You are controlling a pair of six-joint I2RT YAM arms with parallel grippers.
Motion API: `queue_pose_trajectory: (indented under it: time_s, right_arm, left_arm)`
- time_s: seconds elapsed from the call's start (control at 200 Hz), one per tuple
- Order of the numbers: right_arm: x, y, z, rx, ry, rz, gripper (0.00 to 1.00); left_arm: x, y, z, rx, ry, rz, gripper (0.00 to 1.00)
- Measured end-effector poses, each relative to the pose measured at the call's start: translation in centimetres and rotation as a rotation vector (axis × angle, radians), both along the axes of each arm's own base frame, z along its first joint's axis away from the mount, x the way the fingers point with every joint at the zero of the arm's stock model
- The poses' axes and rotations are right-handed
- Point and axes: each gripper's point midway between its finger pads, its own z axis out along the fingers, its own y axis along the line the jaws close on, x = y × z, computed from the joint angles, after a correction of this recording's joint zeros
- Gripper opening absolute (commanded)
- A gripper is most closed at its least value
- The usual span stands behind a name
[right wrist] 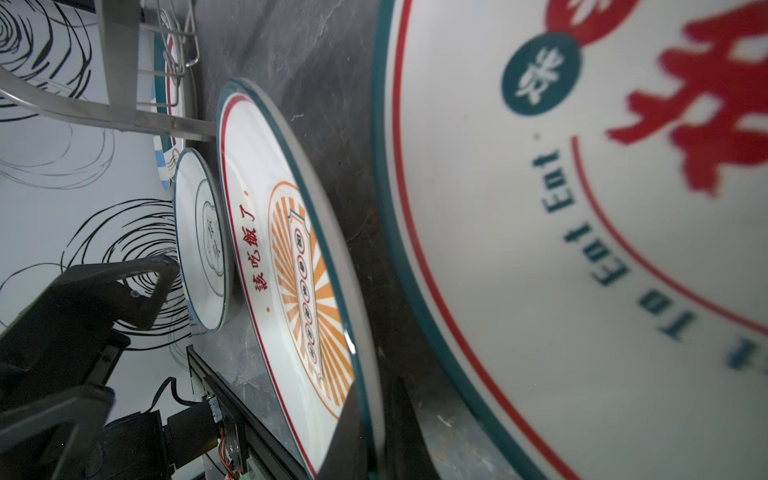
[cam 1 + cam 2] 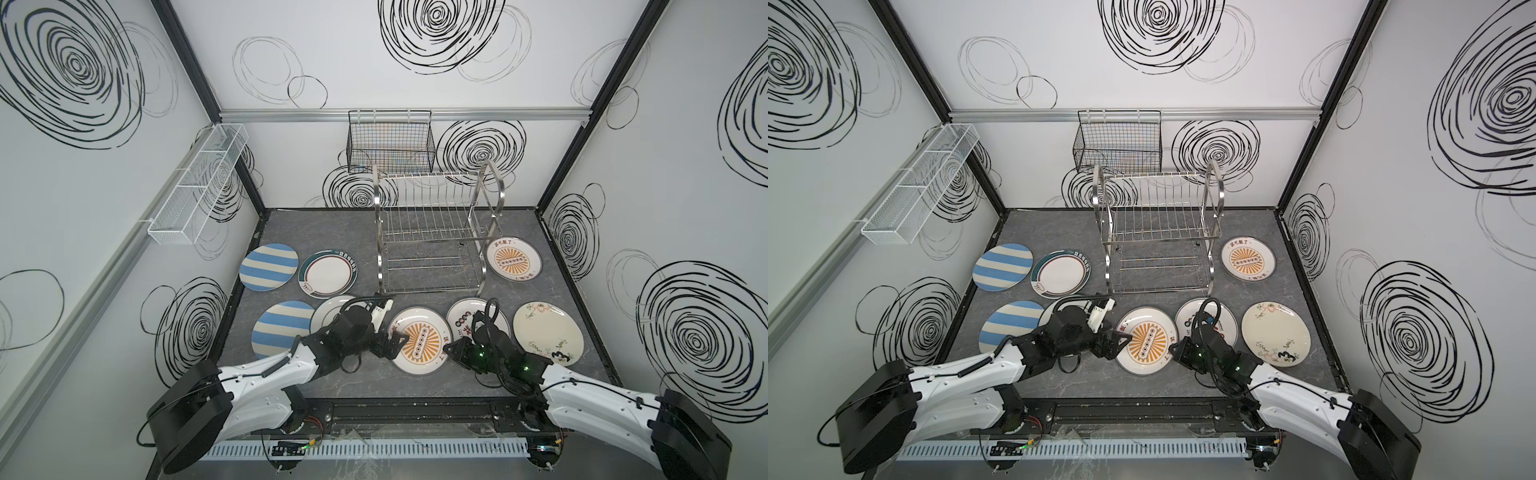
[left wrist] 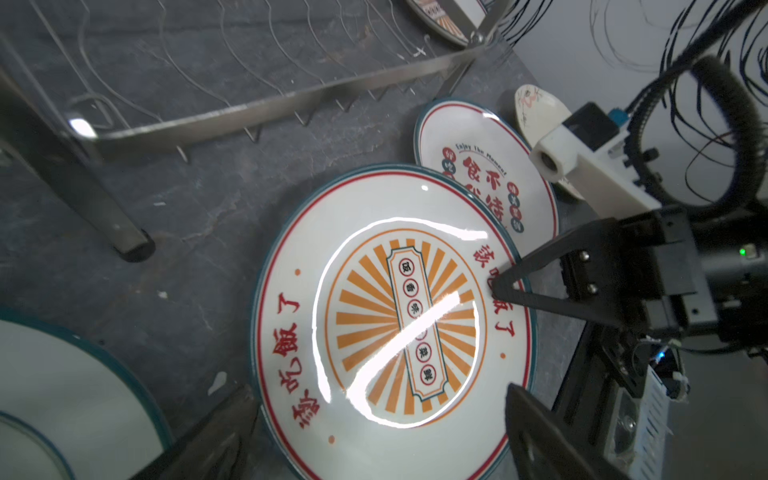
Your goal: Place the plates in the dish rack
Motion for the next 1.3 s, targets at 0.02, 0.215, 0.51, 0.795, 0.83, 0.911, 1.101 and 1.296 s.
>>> queue_pose_trajectory:
  time_s: [0.02, 0.215, 0.51, 0.795, 0.83, 0.911, 1.101, 1.296]
  right_arm:
    - [0.0, -0.2, 0.1, 0.000, -0.008, -0.004, 0.00]
    - [0.8, -1.4, 2.1, 0.012, -0.108, -0.022, 0.00]
    - [2.0, -2.0, 5.9, -0.100, -0.194, 0.070, 0.00]
    - [4.2, -3.4, 13.0, -0.199, -0.371, 0.142, 0.00]
    - [4.3, -3.4, 13.7, -0.212, -0.388, 0.160, 0.00]
    - [4.4, -3.2, 15.1, -0.233, -0.415, 0.204, 0.00]
    - [4.4, -3.1, 19.4, -0.275, -0.491, 0.266, 0.00]
    - [4.8, -3.1, 25.0, -0.291, -0.602, 0.278, 0.00]
  left_arm:
    - [0.4, 0.2, 0.5, -0.005, -0.010, 0.015, 0.96]
    - [4.1, 3.5, 3.0, -0.060, -0.069, 0.171, 0.96]
    - [8.9, 7.4, 4.2, -0.116, -0.102, 0.332, 0.96]
    - [12.1, 5.0, 5.3, -0.183, -0.136, 0.282, 0.96]
    - [12.4, 4.8, 5.2, -0.181, -0.132, 0.278, 0.96]
    - [13.0, 4.3, 4.9, -0.178, -0.126, 0.267, 0.96]
    - [13.0, 3.7, 4.9, -0.193, -0.129, 0.239, 0.96]
    - [12.9, 3.2, 5.3, -0.221, -0.128, 0.210, 0.96]
